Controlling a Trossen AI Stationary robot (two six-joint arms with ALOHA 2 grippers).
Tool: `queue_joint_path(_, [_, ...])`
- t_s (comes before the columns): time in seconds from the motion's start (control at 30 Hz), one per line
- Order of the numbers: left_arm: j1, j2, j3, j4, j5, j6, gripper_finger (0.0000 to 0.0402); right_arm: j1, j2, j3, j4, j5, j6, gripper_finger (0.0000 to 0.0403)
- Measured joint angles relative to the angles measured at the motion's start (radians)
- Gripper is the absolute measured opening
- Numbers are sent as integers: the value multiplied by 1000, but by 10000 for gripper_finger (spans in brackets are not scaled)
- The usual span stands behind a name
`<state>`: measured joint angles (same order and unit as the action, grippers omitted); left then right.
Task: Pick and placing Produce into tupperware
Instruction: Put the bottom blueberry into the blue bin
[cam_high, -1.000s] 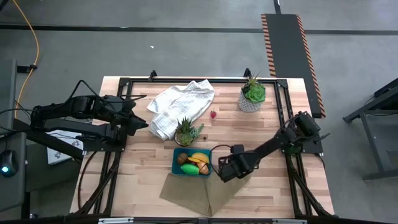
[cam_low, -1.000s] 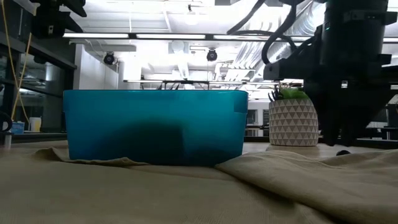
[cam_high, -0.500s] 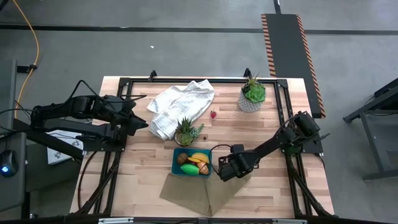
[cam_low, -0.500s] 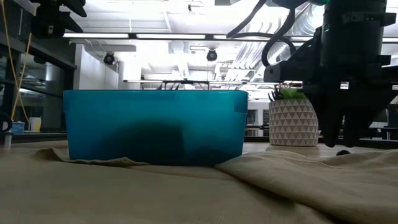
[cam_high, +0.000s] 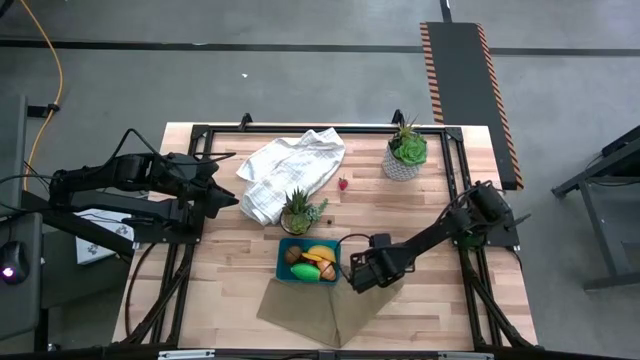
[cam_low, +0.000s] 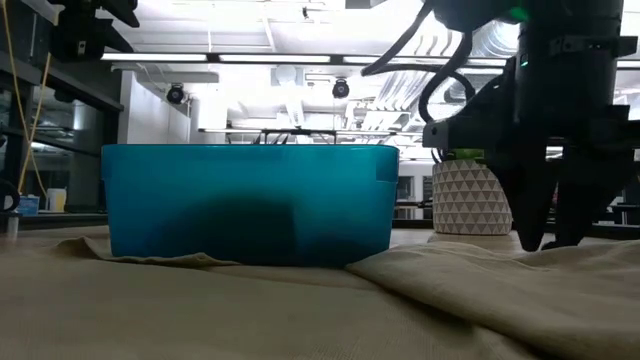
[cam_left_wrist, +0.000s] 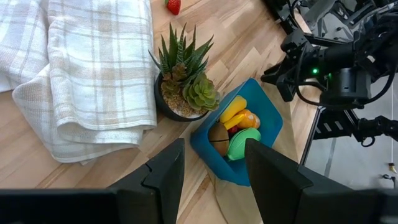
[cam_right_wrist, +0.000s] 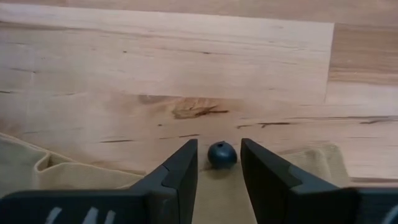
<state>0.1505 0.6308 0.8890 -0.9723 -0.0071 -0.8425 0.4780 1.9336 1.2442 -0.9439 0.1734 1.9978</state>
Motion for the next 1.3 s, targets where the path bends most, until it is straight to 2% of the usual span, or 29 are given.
queue_joint_path(0.8, [0, 0, 0, -30, 0, 0, 156, 0, 3, 0, 3, 0, 2, 113])
queue_joint_path(1.1, [0, 0, 0, -30, 0, 0, 156, 0, 3, 0, 13, -1, 0, 74])
queue_joint_path(1.3, [0, 0, 0, -30, 0, 0, 156, 1, 3, 0, 17, -1, -1, 65])
